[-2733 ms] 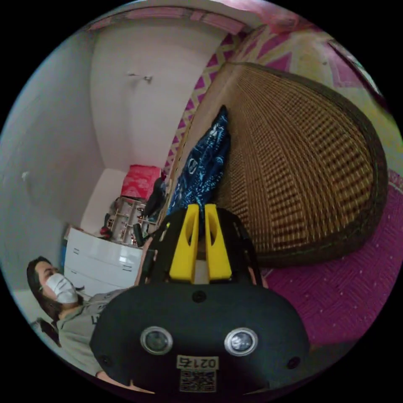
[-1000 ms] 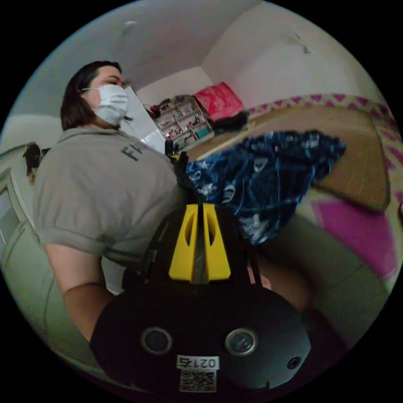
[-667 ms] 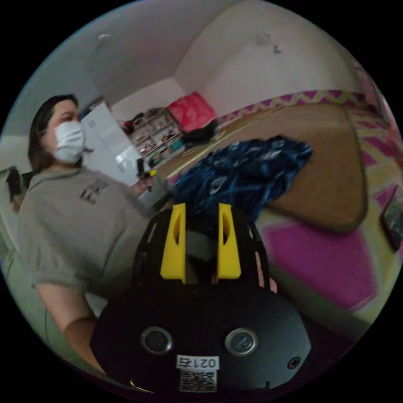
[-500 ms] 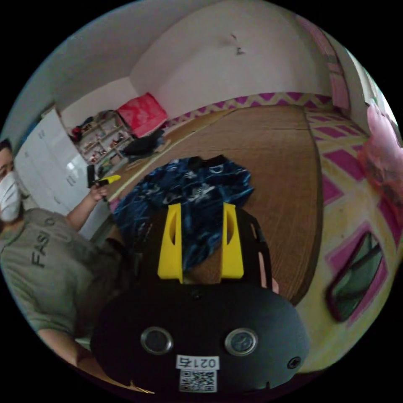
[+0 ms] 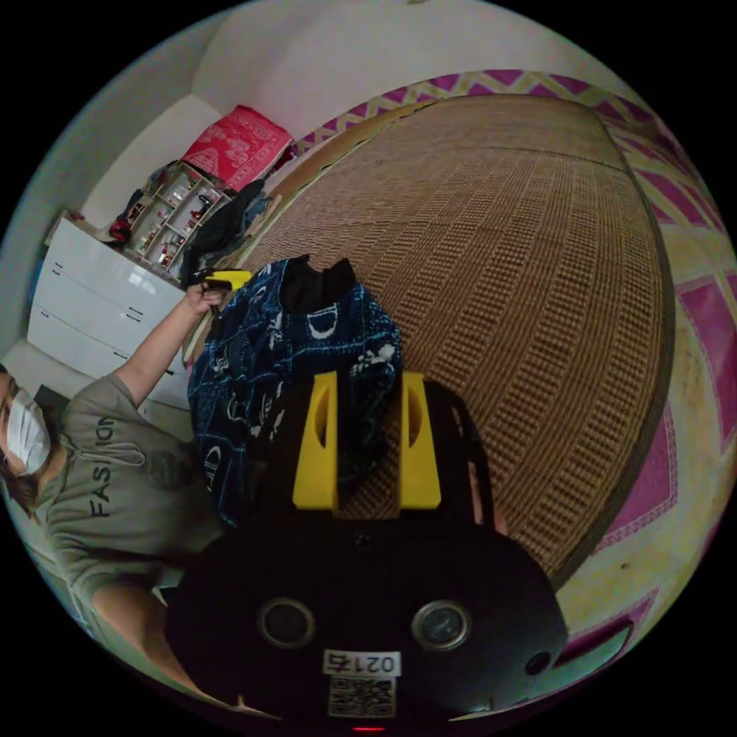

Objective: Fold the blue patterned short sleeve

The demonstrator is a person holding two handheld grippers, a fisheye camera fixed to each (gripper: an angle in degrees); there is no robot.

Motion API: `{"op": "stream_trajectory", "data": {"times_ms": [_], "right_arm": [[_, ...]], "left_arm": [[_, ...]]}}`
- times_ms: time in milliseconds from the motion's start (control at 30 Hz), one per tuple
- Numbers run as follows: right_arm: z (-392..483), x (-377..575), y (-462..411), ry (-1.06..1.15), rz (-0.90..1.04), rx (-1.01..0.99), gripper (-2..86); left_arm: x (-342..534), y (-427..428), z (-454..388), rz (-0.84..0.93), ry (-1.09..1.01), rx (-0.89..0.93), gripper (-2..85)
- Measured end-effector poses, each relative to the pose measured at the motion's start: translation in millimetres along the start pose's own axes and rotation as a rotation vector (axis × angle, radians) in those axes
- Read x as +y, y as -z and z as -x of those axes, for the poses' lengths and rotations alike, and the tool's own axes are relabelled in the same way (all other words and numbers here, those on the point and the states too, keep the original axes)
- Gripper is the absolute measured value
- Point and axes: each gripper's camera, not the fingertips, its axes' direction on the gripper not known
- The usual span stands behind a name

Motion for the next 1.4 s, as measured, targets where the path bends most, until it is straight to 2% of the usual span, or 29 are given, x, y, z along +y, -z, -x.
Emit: {"op": "stream_trajectory", "data": {"times_ms": [67,133,300,400,600,733,833,900,1000,1100,1133,1200,1267,1400], "right_arm": [[0,-10,-13,-0.011,0.010,0.002,3.2],[-1,-17,-19,-0.036,0.018,-0.018,1.5],[15,-38,0,0.004,-0.039,0.012,-0.2],[32,-61,32,0.030,-0.104,0.019,-0.5],[63,-144,66,0.109,-0.071,0.233,-0.4],[49,-200,49,0.052,-0.086,0.312,-0.2],[45,-220,25,0.027,-0.209,0.441,0.4],[45,-226,7,-0.003,-0.272,0.483,1.1],[33,-237,-41,-0.142,-0.090,0.478,3.3],[52,-227,-45,-0.151,-0.171,0.488,6.8],[69,-224,-45,-0.122,-0.212,0.496,8.9],[109,-225,-56,0.013,-0.234,0.474,10.1],[172,-233,-92,0.230,-0.198,0.413,9.9],[272,-243,-165,0.529,-0.118,0.348,8.9]], "left_arm": [[-10,-11,9,0.038,0.037,-0.007,1.2],[-15,-12,16,0.041,0.067,-0.017,-0.1],[-29,7,15,-0.059,0.033,-0.021,-0.9],[-53,24,-1,-0.055,-0.037,-0.107,-1.0],[-123,51,0,-0.043,-0.100,-0.235,-1.0],[-160,21,53,-0.034,0.004,-0.318,-0.9],[-164,-7,88,-0.135,0.079,-0.467,-0.9],[-157,-27,107,-0.195,0.150,-0.491,-0.8],[-141,-59,119,-0.208,0.190,-0.560,-0.6],[-113,-51,121,-0.352,0.277,-0.636,-0.3],[-99,-41,121,-0.412,0.343,-0.660,-0.2],[-79,-32,121,-0.478,0.397,-0.595,-0.1],[-65,-43,111,-0.425,0.349,-0.475,0.5],[-47,-93,73,-0.229,0.247,-0.393,3.6]]}}
